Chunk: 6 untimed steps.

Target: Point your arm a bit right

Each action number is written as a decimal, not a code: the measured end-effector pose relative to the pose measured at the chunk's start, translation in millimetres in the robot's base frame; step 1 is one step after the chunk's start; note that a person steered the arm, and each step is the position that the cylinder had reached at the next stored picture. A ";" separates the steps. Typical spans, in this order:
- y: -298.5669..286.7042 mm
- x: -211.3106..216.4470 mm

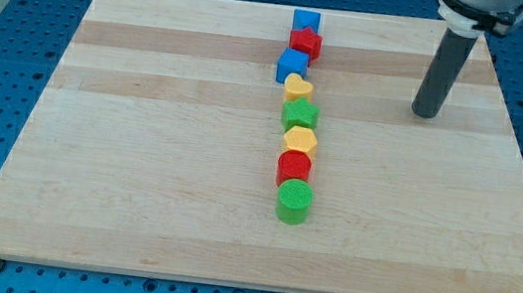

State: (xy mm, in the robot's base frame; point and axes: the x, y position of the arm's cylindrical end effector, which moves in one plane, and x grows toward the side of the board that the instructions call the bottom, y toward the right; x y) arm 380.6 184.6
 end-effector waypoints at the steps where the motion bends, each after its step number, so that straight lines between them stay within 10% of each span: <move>1: 0.0 0.3; 6: 0.6 0.8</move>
